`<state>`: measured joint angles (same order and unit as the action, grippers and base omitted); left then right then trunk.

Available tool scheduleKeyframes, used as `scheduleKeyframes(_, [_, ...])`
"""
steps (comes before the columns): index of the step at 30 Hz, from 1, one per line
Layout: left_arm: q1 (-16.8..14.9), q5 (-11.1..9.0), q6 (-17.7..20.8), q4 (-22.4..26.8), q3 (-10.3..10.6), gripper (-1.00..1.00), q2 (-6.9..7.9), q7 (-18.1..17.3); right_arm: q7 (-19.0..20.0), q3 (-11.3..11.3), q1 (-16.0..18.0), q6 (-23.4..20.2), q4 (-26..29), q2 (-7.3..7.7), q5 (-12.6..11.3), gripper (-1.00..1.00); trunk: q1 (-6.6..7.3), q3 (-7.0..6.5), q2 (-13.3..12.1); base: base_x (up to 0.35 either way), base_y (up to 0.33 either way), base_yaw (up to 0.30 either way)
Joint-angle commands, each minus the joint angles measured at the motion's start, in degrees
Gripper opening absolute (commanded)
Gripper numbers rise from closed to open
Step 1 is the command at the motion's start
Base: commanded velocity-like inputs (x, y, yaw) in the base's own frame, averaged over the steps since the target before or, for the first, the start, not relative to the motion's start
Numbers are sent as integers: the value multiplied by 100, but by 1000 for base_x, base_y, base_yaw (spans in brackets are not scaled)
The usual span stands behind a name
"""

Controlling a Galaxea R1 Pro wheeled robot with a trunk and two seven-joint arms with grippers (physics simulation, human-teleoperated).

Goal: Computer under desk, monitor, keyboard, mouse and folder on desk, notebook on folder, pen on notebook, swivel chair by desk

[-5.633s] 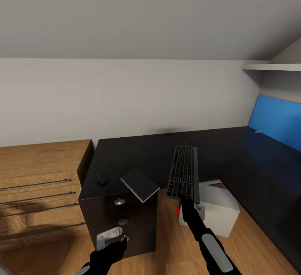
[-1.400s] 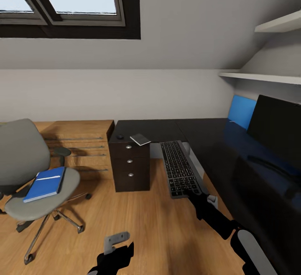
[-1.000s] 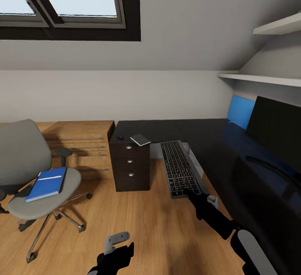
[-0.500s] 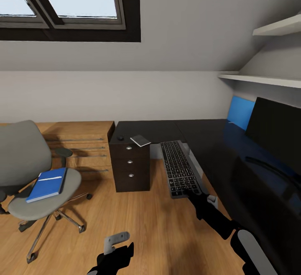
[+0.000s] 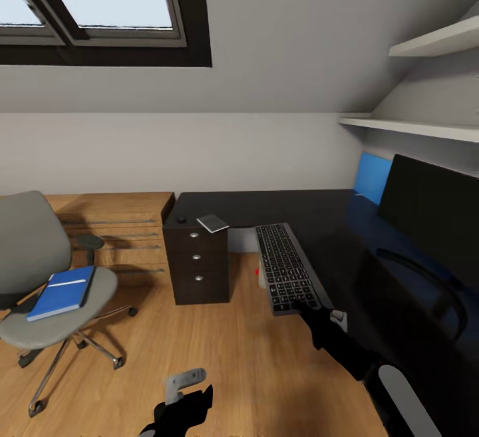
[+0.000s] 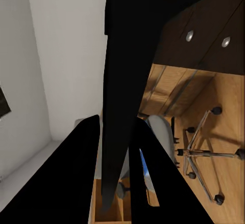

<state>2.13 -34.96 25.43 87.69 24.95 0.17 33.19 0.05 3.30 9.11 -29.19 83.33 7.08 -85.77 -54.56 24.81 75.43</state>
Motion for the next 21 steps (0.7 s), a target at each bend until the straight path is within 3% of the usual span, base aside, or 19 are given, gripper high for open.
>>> scheduleKeyframes(1, [-2, -46, 9, 11, 6, 100, 3, 47, 13, 4, 3, -8, 4, 4, -39, -100, 0, 5, 3, -35, -305, 0])
scheduleKeyframes(10, [-2, -59, 15, 5, 1, 100, 3, 39, 118, 4, 3, -8, -1, 3, -45, -100, 0, 5, 3, -6, -287, 0])
scheduleKeyframes(21, [-2, -56, 15, -50, -8, 100, 1, 47, 239, 4, 3, -10, -9, 4, -44, -100, 0, 5, 3, 0, -203, 0])
